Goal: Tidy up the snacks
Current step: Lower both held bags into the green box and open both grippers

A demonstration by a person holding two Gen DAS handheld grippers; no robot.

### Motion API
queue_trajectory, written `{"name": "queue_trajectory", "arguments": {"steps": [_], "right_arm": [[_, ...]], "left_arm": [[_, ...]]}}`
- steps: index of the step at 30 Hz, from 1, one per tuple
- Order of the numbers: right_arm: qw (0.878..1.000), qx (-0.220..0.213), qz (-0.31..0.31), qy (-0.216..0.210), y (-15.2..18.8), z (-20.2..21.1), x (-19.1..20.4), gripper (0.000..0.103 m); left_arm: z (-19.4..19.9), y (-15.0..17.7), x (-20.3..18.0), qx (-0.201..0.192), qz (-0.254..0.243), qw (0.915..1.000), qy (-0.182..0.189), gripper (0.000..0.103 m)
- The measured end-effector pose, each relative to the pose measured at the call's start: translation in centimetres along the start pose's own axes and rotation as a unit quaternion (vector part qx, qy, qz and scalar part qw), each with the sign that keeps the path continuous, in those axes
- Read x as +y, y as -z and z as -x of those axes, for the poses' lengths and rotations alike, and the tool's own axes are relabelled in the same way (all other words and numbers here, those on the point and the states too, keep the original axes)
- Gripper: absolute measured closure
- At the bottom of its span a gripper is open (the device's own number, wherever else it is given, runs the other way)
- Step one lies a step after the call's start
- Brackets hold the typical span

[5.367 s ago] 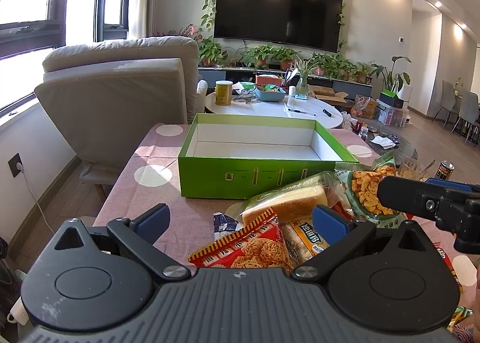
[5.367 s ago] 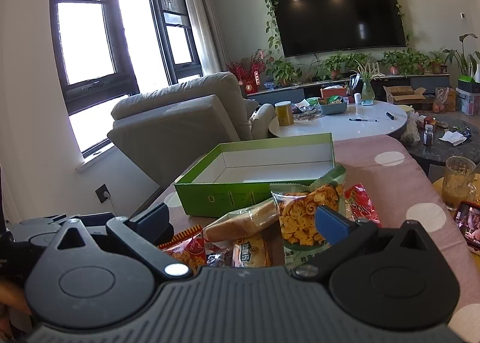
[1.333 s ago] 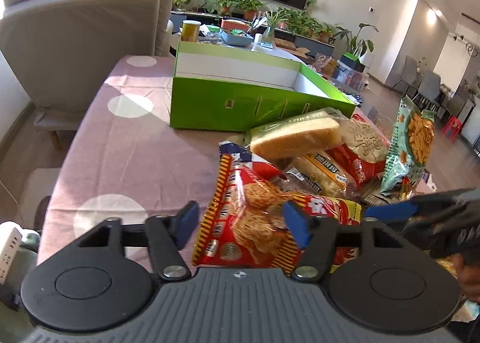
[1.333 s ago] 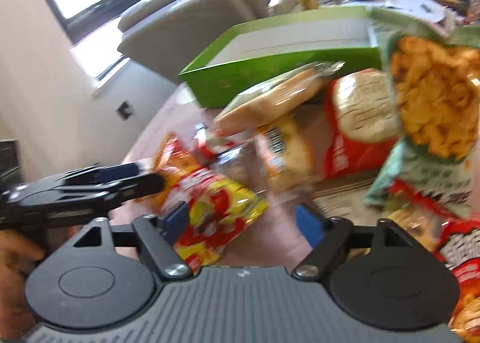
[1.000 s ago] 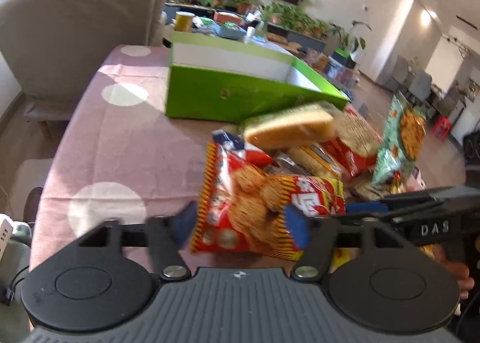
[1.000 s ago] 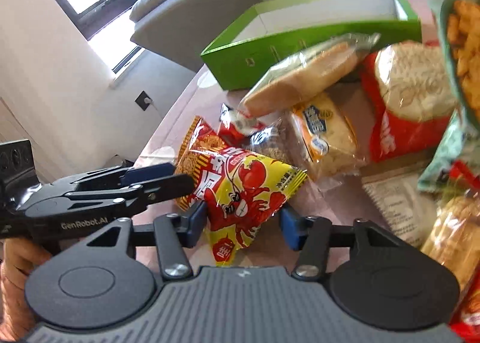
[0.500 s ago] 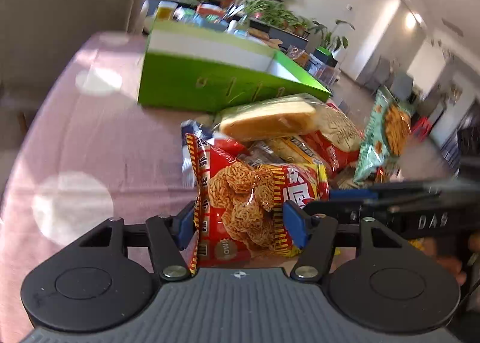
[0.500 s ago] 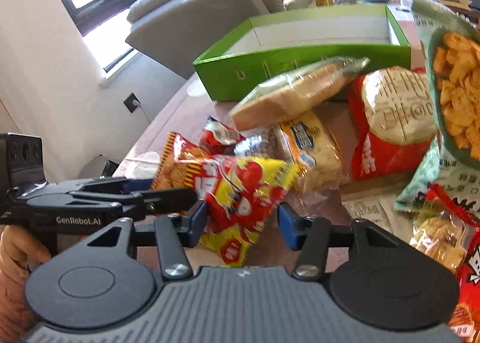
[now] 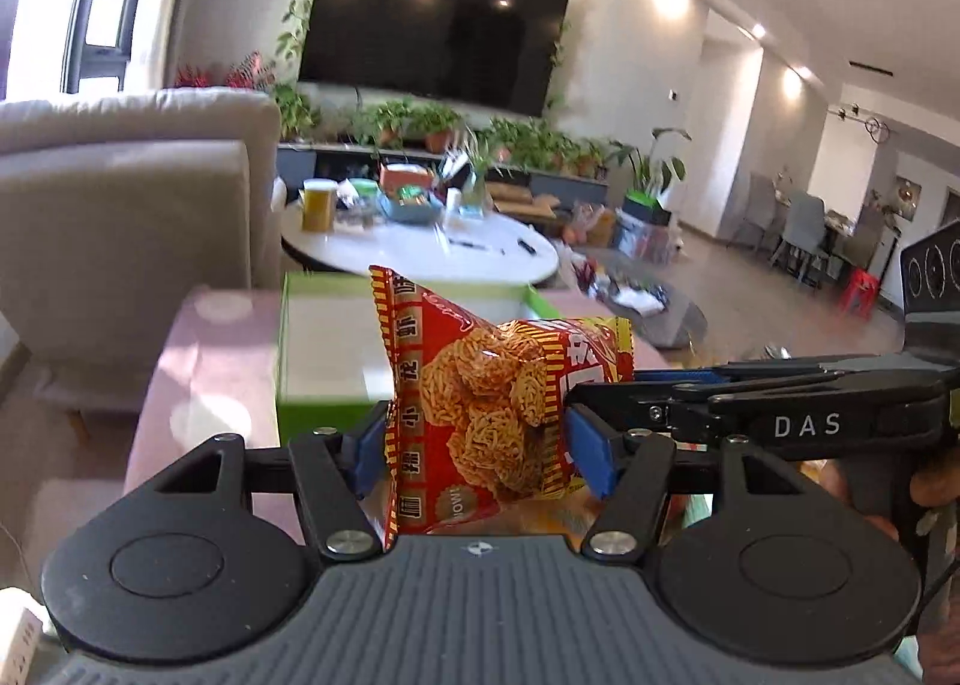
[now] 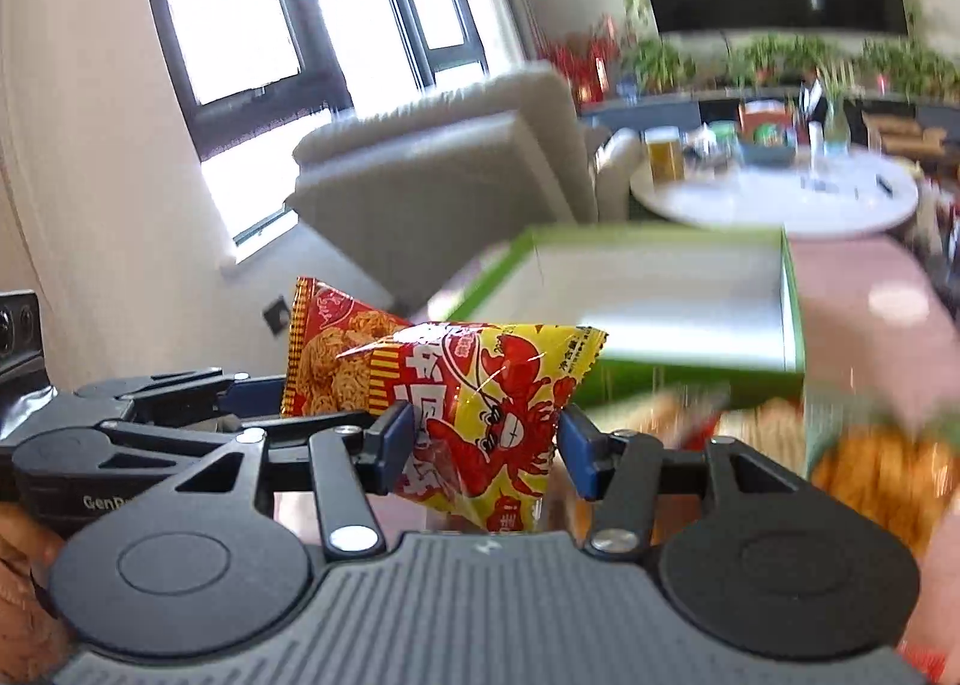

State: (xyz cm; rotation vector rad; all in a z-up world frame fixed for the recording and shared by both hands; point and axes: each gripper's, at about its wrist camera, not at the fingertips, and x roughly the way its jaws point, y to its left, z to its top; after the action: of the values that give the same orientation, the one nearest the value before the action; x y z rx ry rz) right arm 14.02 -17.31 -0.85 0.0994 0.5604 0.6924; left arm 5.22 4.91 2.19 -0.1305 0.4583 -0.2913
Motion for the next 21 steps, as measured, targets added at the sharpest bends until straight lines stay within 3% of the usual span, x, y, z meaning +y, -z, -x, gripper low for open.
{"name": "queue_trajectory", "arguments": {"steps": [11,21], "right_arm": [[0.998,-0.003,-0.065,-0.008,-5.1,-6.1,-4.8,0.025],[0.992,0.034,-0.124,0.011,-5.3,-10.6,-6.9,0.025]], "left_arm": [[-7.3,-4.7,2.8,0.010,0.013,0.9997,-0.018,0.045],[-12.3,-3.8,6.0,0.043,0.039,0.9980,-0.024,0.045]]}}
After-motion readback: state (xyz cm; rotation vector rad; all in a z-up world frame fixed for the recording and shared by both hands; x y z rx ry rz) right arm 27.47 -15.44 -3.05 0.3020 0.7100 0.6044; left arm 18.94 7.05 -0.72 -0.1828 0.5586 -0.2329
